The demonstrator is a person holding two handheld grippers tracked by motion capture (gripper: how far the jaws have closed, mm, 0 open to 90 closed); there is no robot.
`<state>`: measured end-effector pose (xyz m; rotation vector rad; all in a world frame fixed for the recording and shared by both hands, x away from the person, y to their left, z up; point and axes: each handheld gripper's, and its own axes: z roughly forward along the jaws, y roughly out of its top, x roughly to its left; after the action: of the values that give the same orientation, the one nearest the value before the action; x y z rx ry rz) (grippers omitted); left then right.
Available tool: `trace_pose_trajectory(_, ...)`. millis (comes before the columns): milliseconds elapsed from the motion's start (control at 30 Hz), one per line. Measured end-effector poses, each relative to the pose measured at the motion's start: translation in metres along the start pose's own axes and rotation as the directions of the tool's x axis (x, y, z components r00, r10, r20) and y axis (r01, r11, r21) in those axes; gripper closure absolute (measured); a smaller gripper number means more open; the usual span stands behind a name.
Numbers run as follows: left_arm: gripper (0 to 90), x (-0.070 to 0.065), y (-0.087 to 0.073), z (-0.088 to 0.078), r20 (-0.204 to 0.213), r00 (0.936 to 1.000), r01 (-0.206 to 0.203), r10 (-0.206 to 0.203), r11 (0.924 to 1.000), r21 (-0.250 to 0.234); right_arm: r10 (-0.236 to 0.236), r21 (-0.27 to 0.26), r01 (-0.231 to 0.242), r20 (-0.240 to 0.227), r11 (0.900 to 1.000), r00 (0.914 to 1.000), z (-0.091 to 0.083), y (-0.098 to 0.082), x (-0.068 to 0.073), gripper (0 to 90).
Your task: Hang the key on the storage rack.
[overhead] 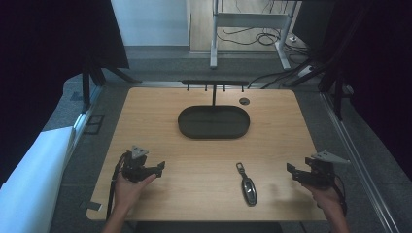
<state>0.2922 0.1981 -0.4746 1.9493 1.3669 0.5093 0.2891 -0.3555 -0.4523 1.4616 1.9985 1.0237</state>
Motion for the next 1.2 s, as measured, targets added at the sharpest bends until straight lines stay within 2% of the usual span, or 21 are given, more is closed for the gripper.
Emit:
trace_pose_trajectory(100,15.2,-0.001,0.000,-0.002,0.004,1.0000,-0.005,0.005,1.0000,-0.003,0.004,0.002,-0.004,-0.017,1.000,0.9999,-0.006,0.001,-0.003,23.0)
trace_pose_trajectory(167,15.1,-0.005,0.000,-0.005,0.000,0.9998,-0.018,0.018,0.9997,-0.019,0.002,0.012,-0.002,-0.044,1.000,0.9990,-0.014,-0.001,-0.005,25.4)
trace_pose_trajectory(267,15.1,-0.008,0.001,-0.006,0.012,0.9996,-0.026,0.026,0.9995,-0.019,-0.010,0.016,0.011,-0.064,1.000,0.9979,-0.017,-0.001,-0.004,28.5)
trace_pose_trajectory(300,15.1,-0.010,0.002,-0.007,0.019,0.9993,-0.032,0.033,0.9993,-0.019,-0.011,0.019,0.012,-0.092,1.000,0.9957,-0.019,0.001,-0.001,29.6)
trace_pose_trajectory(367,15.1,-0.011,0.003,-0.008,0.020,0.9992,-0.035,0.035,0.9992,-0.017,-0.015,0.017,0.017,-0.101,1.000,0.9948,-0.020,0.002,0.000,29.9)
trace_pose_trajectory(400,15.1,-0.012,0.003,-0.008,0.027,0.9991,-0.033,0.033,0.9992,-0.022,-0.021,0.018,0.024,-0.126,1.000,0.9918,-0.020,0.005,0.007,30.5)
trace_pose_trajectory(600,15.3,-0.016,0.003,-0.007,0.059,0.9974,-0.039,0.040,0.9992,-0.010,-0.045,0.016,0.050,-0.197,0.999,0.9793,-0.019,0.016,0.033,32.6)
trace_pose_trajectory(667,15.3,-0.016,0.003,-0.007,0.067,0.9969,-0.042,0.042,0.9991,-0.008,-0.054,0.014,0.058,-0.206,0.998,0.9771,-0.018,0.017,0.038,32.6)
trace_pose_trajectory(700,15.3,-0.017,0.003,-0.007,0.071,0.9964,-0.045,0.045,0.9990,-0.006,-0.071,0.022,0.078,-0.217,0.997,0.9736,-0.016,0.020,0.047,32.7)
trace_pose_trajectory(800,15.4,-0.017,0.003,-0.005,0.080,0.9954,-0.052,0.052,0.9986,0.003,-0.081,0.037,0.093,-0.246,0.995,0.9660,-0.010,0.023,0.058,32.8)
trace_pose_trajectory(900,15.4,-0.017,0.002,-0.005,0.086,0.9952,-0.048,0.048,0.9988,0.005,-0.095,0.047,0.110,-0.250,0.993,0.9636,-0.005,0.024,0.065,33.2)
trace_pose_trajectory(1033,15.5,-0.018,0.000,-0.003,0.092,0.9943,-0.054,0.053,0.9985,0.011,-0.110,0.062,0.128,-0.246,0.990,0.9630,0.008,0.027,0.081,33.9)
trace_pose_trajectory(1200,15.4,-0.017,-0.005,-0.003,0.079,0.9956,-0.051,0.050,0.9986,0.011,-0.141,0.103,0.174,-0.272,0.979,0.9518,0.024,0.030,0.099,34.5)
